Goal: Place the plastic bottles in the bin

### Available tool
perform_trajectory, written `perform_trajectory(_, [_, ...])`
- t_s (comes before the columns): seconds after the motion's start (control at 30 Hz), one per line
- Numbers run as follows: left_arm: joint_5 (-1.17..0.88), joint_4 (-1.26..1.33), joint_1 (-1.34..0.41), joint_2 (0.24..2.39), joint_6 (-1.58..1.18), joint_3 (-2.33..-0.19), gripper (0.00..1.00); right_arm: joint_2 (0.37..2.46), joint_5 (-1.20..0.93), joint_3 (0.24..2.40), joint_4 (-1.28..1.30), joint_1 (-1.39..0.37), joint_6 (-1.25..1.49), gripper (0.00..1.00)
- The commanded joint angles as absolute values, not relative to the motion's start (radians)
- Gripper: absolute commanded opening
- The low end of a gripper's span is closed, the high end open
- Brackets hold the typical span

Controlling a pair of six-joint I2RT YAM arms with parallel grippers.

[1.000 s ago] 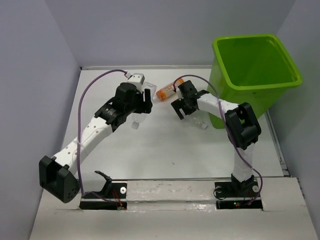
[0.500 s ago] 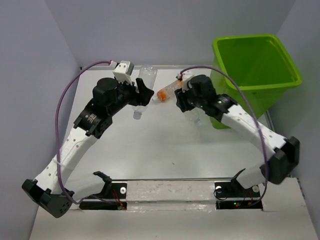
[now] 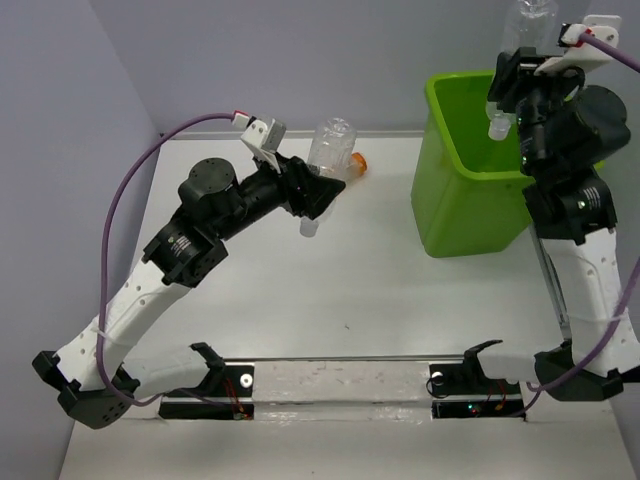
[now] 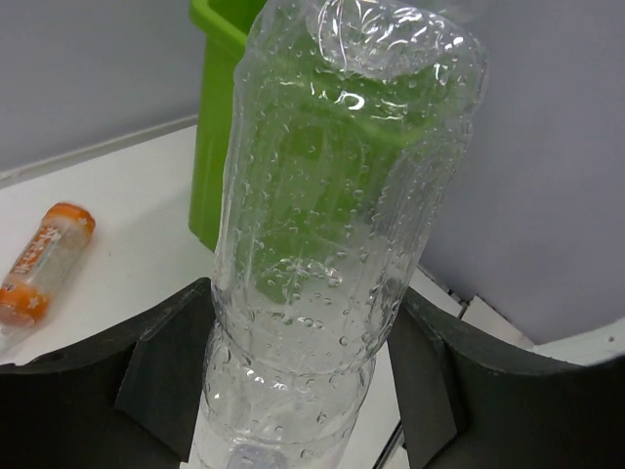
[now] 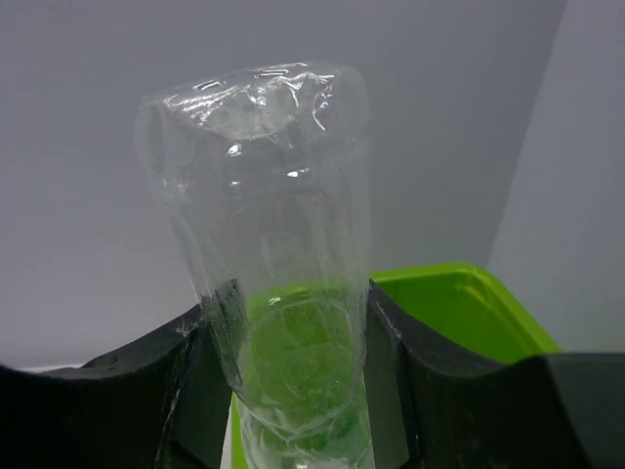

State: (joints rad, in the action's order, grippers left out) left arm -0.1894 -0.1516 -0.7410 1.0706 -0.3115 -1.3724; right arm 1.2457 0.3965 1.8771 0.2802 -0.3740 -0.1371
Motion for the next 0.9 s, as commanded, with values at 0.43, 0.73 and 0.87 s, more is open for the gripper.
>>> perform_trajectory(0.43, [-0.173, 0.081, -0.896, 1.348, -0.279, -1.724, 0.57, 1.143, 0.365, 1.757, 0.308, -0.23, 0.081, 0.67])
perform_trajectory(0.73, [-0.143, 0.216, -0.948, 1.636, -0.302, -2.002, 0.56, 0.721, 0.028, 1.392, 0.333, -0.23, 0.313, 0.0])
perform_trajectory(0.87, [-0.138, 0.29, -0.965, 1.791, -0.333, -2.166, 0.56, 0.543, -0.086, 1.231, 0.348, -0.23, 0.363, 0.0])
